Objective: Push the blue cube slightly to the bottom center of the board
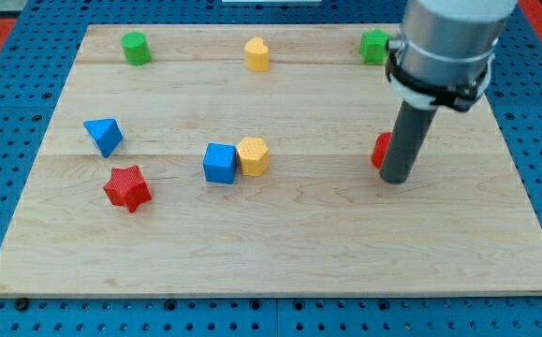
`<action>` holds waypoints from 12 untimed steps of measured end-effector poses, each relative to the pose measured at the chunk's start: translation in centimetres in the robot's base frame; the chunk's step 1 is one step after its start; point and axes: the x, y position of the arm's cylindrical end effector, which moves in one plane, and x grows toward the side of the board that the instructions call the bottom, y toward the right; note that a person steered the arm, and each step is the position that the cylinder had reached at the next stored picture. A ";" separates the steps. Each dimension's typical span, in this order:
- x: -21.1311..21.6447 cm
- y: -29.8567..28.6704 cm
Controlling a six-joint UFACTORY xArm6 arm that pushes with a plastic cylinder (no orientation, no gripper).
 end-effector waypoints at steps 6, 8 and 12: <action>0.0 2.5; 1.8 -6.3; -5.0 -24.1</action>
